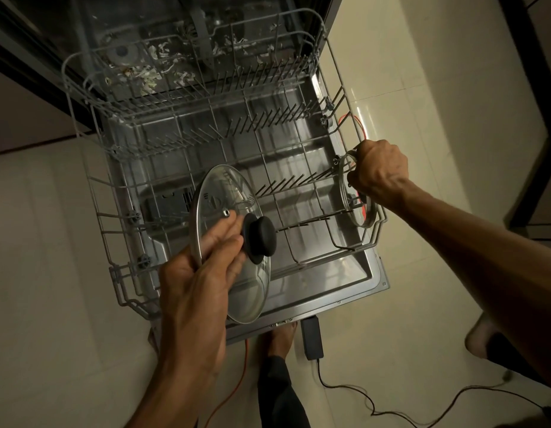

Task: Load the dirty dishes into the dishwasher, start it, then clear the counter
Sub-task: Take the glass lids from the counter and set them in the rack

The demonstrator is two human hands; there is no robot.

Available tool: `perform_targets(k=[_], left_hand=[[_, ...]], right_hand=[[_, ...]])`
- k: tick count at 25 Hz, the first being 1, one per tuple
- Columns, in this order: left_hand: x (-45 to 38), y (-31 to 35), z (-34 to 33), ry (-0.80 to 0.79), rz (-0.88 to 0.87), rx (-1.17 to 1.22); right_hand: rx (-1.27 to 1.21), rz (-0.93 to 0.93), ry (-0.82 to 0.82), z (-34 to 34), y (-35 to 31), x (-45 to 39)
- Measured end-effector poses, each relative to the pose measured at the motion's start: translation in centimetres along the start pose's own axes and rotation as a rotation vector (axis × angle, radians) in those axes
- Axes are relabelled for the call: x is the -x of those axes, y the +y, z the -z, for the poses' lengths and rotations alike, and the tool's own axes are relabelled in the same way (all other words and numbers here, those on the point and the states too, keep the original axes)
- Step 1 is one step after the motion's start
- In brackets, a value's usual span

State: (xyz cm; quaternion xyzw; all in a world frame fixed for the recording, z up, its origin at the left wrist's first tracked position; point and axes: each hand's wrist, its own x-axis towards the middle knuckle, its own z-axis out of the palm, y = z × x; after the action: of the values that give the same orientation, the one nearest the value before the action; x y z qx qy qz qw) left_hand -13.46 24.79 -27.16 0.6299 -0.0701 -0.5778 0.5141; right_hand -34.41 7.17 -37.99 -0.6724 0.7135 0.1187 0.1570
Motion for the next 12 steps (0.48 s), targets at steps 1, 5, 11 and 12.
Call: perform_targets(k=[1, 5, 11, 12], left_hand=[[0.0, 0.0, 0.0, -0.001, -0.001, 0.003], [-0.1, -0.1, -0.3, -0.007, 0.002, -0.001], [-0.1, -0.2, -0.6, -0.017, -0.004, 0.004], [-0.1, -0.2, -0.7, -0.021, -0.006, 0.0]], right_hand=[[0.007, -0.004, -0.002, 0.0, 0.0, -0.1], [-0.005, -0.033, -0.024, -0.1, -0.4, -1.5], [-0.017, 0.037, -0.052, -0.3, -0.2, -1.6], [-0.038, 0.05, -0.053, -0.5, 0.3, -1.3]])
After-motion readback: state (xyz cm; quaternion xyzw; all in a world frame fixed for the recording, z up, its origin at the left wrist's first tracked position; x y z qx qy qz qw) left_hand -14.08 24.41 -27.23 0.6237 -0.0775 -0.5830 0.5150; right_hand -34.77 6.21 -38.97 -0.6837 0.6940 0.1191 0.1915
